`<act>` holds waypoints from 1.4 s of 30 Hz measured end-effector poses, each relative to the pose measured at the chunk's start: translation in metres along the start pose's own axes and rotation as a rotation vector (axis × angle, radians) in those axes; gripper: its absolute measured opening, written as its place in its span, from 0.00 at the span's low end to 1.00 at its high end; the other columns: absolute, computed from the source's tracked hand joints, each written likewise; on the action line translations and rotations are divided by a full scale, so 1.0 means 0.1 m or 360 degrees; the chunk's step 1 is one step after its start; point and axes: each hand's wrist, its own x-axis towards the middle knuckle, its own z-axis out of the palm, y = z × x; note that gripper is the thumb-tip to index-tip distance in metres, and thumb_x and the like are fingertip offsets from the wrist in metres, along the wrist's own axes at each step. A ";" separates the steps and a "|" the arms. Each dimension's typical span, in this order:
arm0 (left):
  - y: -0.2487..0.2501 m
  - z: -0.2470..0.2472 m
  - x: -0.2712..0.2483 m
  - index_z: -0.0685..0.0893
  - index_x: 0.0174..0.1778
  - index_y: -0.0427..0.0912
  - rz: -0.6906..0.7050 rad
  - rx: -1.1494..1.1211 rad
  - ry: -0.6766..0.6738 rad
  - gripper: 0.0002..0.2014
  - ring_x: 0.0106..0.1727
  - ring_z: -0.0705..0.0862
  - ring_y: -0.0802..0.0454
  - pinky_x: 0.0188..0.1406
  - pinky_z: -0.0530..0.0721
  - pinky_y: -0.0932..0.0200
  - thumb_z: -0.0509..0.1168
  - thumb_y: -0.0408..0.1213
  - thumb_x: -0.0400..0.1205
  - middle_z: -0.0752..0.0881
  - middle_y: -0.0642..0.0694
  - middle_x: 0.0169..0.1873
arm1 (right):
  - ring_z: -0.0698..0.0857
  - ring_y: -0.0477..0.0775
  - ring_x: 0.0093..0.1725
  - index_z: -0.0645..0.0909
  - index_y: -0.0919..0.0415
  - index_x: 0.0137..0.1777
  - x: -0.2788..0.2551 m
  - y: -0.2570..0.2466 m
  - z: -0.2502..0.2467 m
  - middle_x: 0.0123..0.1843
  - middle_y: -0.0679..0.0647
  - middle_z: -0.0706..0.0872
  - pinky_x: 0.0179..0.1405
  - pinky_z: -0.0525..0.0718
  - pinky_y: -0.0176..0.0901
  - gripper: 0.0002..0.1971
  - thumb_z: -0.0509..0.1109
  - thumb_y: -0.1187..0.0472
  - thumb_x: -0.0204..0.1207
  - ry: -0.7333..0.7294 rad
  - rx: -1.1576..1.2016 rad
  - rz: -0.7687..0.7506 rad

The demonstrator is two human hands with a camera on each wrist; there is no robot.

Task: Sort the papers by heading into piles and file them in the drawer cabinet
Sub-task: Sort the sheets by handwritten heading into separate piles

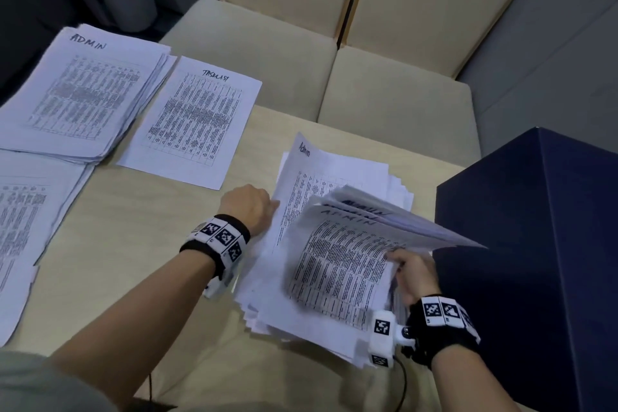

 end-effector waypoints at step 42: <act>0.12 -0.03 -0.21 0.92 0.40 0.37 -0.0048 -0.2286 -0.0719 0.24 0.40 0.84 0.49 0.35 0.79 0.64 0.54 0.14 0.64 0.88 0.41 0.39 | 0.86 0.52 0.48 0.81 0.60 0.50 -0.11 0.01 0.11 0.45 0.55 0.88 0.65 0.83 0.50 0.10 0.58 0.64 0.88 -0.0269 0.0087 -0.0158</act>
